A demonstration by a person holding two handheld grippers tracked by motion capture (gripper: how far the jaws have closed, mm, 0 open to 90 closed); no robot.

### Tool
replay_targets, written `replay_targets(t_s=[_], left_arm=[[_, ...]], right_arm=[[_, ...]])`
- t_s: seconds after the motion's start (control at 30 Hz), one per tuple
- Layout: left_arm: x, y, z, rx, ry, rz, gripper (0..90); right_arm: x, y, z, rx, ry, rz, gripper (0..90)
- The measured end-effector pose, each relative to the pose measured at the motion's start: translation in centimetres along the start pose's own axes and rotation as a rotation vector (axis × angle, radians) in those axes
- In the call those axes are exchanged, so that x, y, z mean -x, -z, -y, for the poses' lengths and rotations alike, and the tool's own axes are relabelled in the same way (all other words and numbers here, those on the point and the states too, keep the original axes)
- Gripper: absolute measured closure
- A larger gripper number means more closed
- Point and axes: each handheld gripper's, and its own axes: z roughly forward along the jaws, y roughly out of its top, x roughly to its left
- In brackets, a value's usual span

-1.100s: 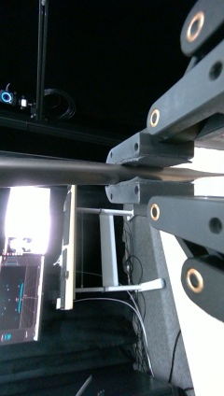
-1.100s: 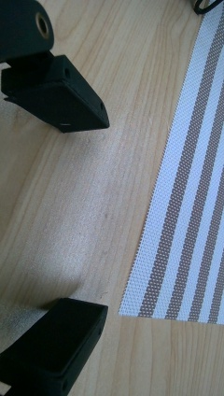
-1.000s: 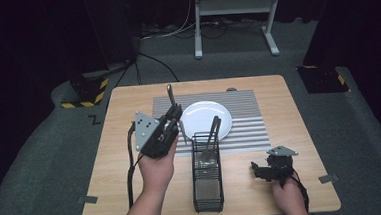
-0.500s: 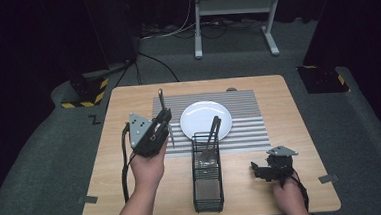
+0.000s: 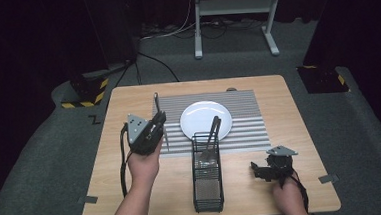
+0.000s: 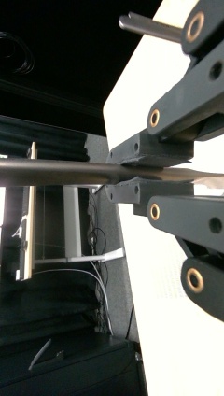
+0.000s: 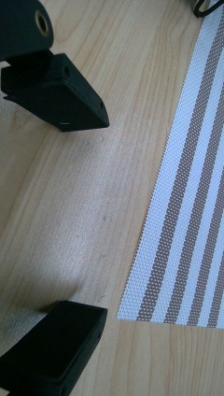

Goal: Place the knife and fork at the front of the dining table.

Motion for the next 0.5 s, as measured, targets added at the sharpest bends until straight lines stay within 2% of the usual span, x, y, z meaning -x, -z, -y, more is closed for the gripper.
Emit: replay_targets(t_s=[0.2, 0.5], left_arm=[[-0.9, -0.8, 1.0, -0.026, 0.009, 0.000, 82.3], [-1.6, -1.8, 1.6, -0.061, 0.021, 0.003, 82.3]], right_arm=[[0.0, 0.0, 0.0, 0.000, 0.000, 0.000, 8.5], [0.0, 0.0, 0.0, 0.000, 0.000, 0.000, 8.5]])
